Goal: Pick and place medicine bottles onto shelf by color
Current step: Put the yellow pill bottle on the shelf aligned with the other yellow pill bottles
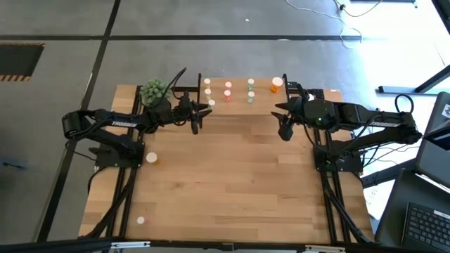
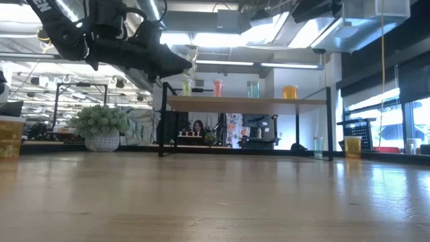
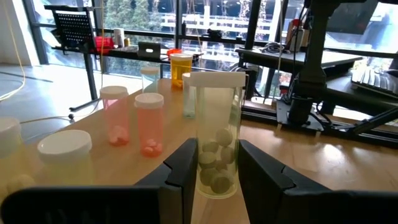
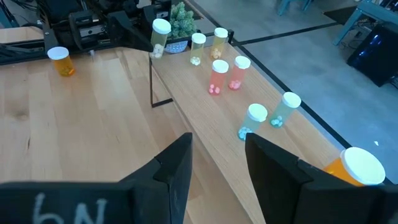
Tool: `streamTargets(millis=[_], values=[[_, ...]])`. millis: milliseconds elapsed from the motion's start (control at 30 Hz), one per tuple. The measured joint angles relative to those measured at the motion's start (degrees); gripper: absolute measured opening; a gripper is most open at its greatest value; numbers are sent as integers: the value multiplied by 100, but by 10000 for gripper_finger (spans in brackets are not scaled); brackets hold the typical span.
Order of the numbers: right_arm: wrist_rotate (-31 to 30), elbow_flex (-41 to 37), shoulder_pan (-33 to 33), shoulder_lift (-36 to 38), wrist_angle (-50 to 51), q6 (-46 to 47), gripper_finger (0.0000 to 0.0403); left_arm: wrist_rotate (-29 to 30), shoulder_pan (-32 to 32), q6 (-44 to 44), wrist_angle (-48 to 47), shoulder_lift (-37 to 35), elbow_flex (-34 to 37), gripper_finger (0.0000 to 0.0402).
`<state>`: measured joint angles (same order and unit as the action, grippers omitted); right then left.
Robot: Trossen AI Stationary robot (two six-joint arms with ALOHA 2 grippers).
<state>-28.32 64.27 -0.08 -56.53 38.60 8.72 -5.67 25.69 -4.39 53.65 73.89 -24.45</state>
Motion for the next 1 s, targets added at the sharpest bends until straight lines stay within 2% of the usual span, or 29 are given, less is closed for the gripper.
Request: streamTargets(millis=[267,400,600,700,833,1000], values=[[-33,0,-51,-20,-656,10,152,2,0,2,-2,-2,0,94],[-13,0,-61,-68,-1132,445,152,3,0,3,-3,-2,0,94],[-342,0,-63,-122,-1593,481,152,5,0,3,-4,-2,0,94],[113,0,-91,-125,-1813,412,152,5,0,5,-4,-2,0,94],[214,2,-135,-363,-2293,306,152,3,0,5,-4,-2,0,94],[760,73,-214,-889,-2830,-446,152,2,-2,5,-4,-2,0,94]])
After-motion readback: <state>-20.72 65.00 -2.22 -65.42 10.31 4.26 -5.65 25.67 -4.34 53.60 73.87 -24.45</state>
